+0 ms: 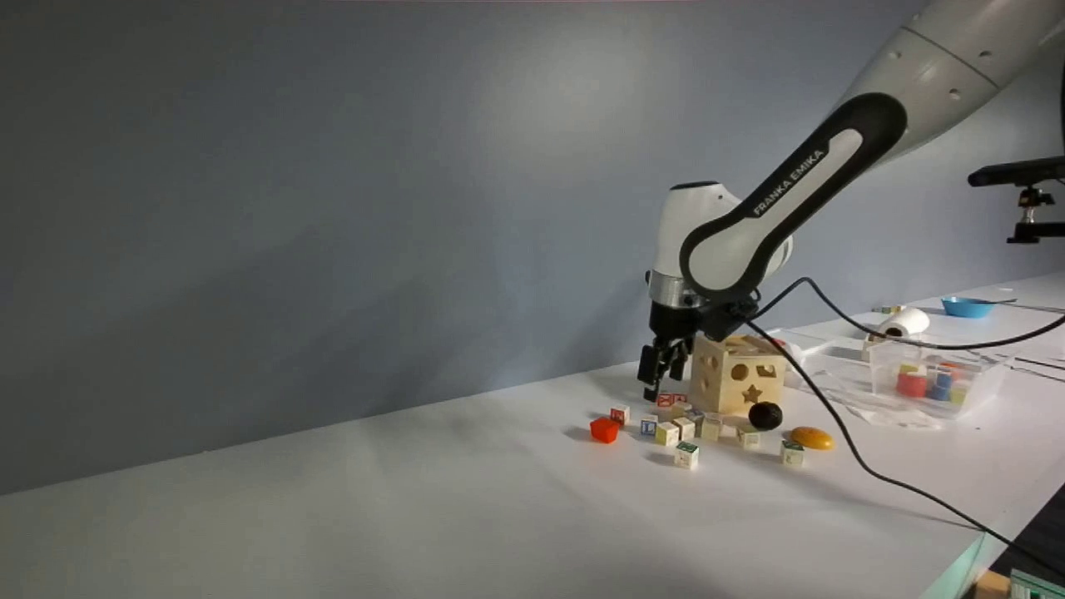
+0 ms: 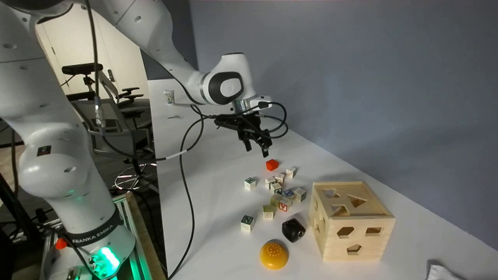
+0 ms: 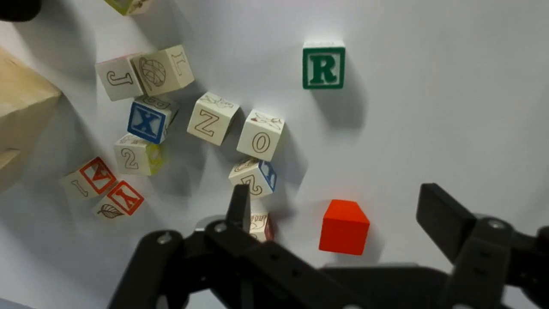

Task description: Pick up the orange block and move it to the right

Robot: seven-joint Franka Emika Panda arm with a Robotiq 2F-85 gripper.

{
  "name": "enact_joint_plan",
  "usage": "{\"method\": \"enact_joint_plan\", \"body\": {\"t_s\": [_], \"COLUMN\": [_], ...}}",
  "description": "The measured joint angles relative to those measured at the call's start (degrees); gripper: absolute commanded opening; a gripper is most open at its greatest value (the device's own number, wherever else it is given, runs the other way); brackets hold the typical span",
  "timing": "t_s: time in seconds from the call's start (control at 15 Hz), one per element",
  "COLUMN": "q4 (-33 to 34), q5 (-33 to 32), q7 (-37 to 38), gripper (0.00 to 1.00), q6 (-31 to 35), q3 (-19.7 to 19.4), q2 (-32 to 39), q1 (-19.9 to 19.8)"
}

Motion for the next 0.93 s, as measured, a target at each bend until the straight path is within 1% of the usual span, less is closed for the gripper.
{"method": "enact_joint_plan", "body": {"t_s": [0.13, 0.27, 0.6, 0.93], "q4": [2.3, 5.0, 10.1, 13.3], "q5": [-1.9, -2.4, -1.8, 2.5], "q7": [5.4, 7.7, 7.4, 4.8], "gripper": [1.00, 1.00, 1.00, 1.00], "q6": [1.8, 2.0, 1.8, 1.7], "q3": [0.1, 0.0, -0.2, 0.4], "q2": [3.9, 7.5, 14.8, 18.5], "q1": [-0.2, -0.2, -0.2, 0.0]}}
